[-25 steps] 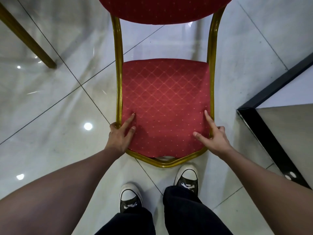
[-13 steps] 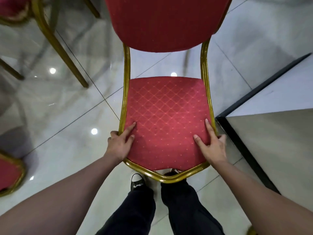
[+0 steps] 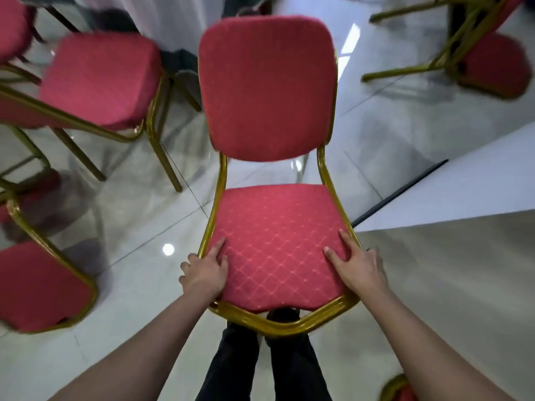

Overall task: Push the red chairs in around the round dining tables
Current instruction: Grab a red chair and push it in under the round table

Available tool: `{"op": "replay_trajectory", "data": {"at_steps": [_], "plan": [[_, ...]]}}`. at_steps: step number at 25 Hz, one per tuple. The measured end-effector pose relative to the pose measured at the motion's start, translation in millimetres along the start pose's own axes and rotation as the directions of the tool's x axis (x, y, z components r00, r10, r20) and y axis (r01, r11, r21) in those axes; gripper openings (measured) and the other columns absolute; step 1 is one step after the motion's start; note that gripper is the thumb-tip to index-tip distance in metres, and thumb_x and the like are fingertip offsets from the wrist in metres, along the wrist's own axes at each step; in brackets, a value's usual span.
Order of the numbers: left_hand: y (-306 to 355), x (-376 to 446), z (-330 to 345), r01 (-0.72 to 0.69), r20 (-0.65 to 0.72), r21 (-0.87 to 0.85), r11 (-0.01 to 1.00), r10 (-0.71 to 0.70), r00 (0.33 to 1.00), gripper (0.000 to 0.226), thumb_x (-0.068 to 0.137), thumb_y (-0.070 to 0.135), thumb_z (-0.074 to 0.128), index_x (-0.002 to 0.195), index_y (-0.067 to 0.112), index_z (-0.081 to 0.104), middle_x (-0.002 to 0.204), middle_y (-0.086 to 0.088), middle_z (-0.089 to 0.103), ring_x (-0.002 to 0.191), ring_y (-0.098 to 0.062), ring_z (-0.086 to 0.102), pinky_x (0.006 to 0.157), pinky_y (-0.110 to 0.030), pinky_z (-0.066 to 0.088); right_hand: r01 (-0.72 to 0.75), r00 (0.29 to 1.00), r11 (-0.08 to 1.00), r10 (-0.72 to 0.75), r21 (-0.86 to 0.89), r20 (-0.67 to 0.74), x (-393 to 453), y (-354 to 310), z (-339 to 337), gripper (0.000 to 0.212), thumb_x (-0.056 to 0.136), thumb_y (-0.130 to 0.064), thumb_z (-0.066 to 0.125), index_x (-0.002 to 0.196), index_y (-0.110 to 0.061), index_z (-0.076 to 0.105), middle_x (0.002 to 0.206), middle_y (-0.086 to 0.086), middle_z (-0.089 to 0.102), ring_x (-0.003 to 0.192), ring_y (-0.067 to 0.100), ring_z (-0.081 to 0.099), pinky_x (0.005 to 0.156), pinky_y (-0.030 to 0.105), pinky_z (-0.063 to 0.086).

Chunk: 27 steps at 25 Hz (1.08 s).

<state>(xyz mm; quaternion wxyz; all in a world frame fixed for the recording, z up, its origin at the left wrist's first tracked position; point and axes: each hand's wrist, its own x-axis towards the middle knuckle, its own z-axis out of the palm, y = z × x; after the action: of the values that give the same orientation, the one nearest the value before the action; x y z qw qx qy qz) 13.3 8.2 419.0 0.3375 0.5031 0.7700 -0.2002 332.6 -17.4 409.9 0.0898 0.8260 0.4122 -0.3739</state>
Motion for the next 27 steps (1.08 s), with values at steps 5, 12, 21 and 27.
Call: {"op": "replay_trajectory", "data": {"at_steps": [5,12,21,27], "plan": [[13,-55,-62,0.067,-0.064,-0.147,0.987,-0.077,0.995,0.047,0.099,0.055,0.040,0.146,0.048,0.042,0.139,-0.015,0.040,0.128,-0.040,0.044,0.110,-0.052,0.039,-0.006,0.997,0.997,0.012,-0.080,0.079,-21,-21,-77,0.084,0.080,-0.090,0.039,0.155,-0.054,0.024,0.138,0.017,0.039,0.127,0.040,0.048,0.105,0.052,0.048],[41,-104,-136,-0.226,-0.332,-0.377,0.898,0.097,0.938,0.031,0.101,0.038,0.049,0.123,0.030,0.068,0.135,-0.010,0.054,0.133,-0.032,0.043,0.116,-0.047,0.033,0.065,0.992,0.985,-0.081,0.160,0.094,-21,-74,-182,0.061,0.093,-0.060,0.057,0.144,-0.028,0.055,0.133,0.006,0.062,0.125,0.029,0.053,0.105,0.044,0.047],[105,-64,-228,-0.451,-0.587,-0.255,0.855,0.234,0.775,0.051,0.109,0.030,0.018,0.130,0.012,0.061,0.142,-0.014,0.055,0.146,-0.031,0.032,0.125,-0.045,0.011,0.445,0.825,0.887,-0.354,0.121,-0.441,-31,-150,-244,0.050,0.107,-0.047,0.033,0.125,-0.019,0.069,0.142,0.013,0.053,0.133,0.033,0.045,0.113,0.050,0.033],[145,-7,-301,-0.419,-0.551,-0.304,0.856,0.201,0.810,0.056,0.108,0.043,0.012,0.146,0.028,0.050,0.159,-0.011,0.038,0.154,-0.026,0.018,0.127,-0.042,0.005,0.601,0.775,0.754,-0.470,0.266,-0.422,11,-211,-290,0.048,0.107,-0.044,0.032,0.101,-0.011,0.066,0.102,0.003,0.056,0.111,0.027,0.049,0.097,0.038,0.038]]}}
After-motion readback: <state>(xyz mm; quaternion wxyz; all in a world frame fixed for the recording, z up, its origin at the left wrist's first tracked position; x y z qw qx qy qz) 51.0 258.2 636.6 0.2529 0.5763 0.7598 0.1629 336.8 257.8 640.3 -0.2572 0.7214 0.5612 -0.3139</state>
